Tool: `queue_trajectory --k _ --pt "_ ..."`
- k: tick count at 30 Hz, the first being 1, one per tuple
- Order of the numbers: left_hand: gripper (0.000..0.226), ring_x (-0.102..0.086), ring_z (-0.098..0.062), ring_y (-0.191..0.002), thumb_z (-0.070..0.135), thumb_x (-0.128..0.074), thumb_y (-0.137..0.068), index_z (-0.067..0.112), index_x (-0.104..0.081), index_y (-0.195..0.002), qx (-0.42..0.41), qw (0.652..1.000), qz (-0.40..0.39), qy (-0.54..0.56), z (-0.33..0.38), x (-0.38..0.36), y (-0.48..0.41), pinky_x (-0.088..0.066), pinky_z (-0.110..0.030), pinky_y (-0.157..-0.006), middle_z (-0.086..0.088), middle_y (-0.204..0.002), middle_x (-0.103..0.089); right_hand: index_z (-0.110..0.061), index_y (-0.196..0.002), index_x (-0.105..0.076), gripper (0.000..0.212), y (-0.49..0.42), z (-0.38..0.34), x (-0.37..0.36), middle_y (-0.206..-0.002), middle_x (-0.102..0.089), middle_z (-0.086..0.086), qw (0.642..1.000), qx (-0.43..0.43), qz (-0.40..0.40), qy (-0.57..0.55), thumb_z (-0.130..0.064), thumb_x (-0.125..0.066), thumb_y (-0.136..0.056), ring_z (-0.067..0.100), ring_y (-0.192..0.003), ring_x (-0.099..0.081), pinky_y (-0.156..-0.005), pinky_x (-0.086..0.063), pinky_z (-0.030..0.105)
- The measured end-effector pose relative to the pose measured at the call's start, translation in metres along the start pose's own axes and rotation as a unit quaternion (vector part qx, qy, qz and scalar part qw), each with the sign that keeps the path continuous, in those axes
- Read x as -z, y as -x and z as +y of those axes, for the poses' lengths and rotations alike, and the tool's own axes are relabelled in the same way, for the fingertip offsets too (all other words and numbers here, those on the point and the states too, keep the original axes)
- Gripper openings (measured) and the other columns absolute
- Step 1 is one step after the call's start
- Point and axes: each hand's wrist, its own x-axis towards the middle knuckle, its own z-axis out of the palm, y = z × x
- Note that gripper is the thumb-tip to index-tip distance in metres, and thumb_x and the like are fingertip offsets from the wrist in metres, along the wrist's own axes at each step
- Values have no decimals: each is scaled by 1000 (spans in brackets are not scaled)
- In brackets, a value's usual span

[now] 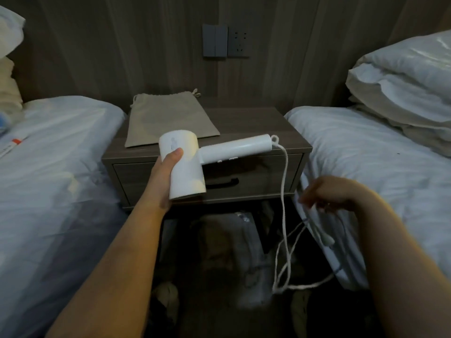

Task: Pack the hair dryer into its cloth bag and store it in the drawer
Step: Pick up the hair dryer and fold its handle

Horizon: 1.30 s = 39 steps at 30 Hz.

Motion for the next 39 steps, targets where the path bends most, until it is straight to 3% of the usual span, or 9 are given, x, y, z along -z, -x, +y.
queue_trajectory --k 3,7,10,13,17,25,30,35,39 --pt "85 -62 -31 -102 51 -67 -59 23 -41 -136 -29 993 17 -112 8 9 3 -53 -43 -75 -13 -122 -59 -4 -85 -61 34 -9 1 -5 -72 -62 9 984 -1 -47 -174 -25 -38 -99 12 -47 -50 -40 -40 19" --pt "72 -62 -23 -95 46 -67 -57 29 -48 -124 -42 969 -66 -235 11 1 15 -49 -36 -71 -4 -111 -61 -6 -92 -65 55 -16 -7 -17 -74 -69 6 932 55 -107 -342 -46 -28 -96 12 -59 -63 -51 -52 25" --pt "59 -60 -17 -94 41 -62 -64 34 -46 -121 -44 949 -110 -292 5 -16 22 -48 -33 -71 4 -107 -59 -7 -98 -69 63 -15 -12 -31 -96 -68 12 935 130 -176 -280 -57 -34 -83 18 -86 -62 -77 -47 27" --pt "59 -59 -19 -99 38 -66 -72 30 -46 -127 -34 947 -105 -303 0 -24 23 -48 -34 -73 0 -114 -58 -16 -92 -67 51 2 -23 -38 -77 -70 -2 950 210 -200 -117 -56 -40 -79 9 -70 -62 -62 -46 17" --pt "44 -61 -18 -94 30 -59 -86 29 -46 -128 -15 954 -87 -285 2 -23 25 -48 -32 -69 2 -109 -59 -19 -80 -58 40 12 -38 -46 -56 -65 -8 960 244 -135 28 -53 -39 -91 8 -54 -60 -47 -42 14" --pt "53 -58 -22 -98 36 -59 -86 30 -39 -135 -3 965 -50 -257 7 -23 29 -49 -34 -71 -4 -118 -54 -15 -59 -56 48 7 -47 -59 -37 -51 -6 965 259 28 12 -54 -49 -87 2 -36 -47 -45 -38 14" --pt "57 -56 -20 -95 34 -60 -85 29 -38 -137 -5 969 -33 -243 3 -26 28 -48 -33 -68 -4 -120 -52 -13 -58 -58 49 8 -45 -59 -32 -48 -9 969 239 65 9 -53 -51 -86 1 -34 -46 -47 -35 20" --pt "63 -54 -21 -89 40 -60 -84 29 -32 -139 42 991 49 -113 1 -42 29 -47 -35 -63 -6 -117 -49 -24 -56 -49 44 15 -59 -79 -48 -52 -2 966 209 114 -97 -50 -46 -91 7 -36 -48 -40 -36 17" --pt "60 -55 -20 -92 42 -60 -84 29 -35 -137 25 986 48 -160 3 -41 27 -49 -37 -70 -5 -122 -51 -19 -63 -56 44 14 -61 -85 -55 -57 3 968 209 82 -110 -52 -44 -91 11 -39 -51 -43 -41 18"
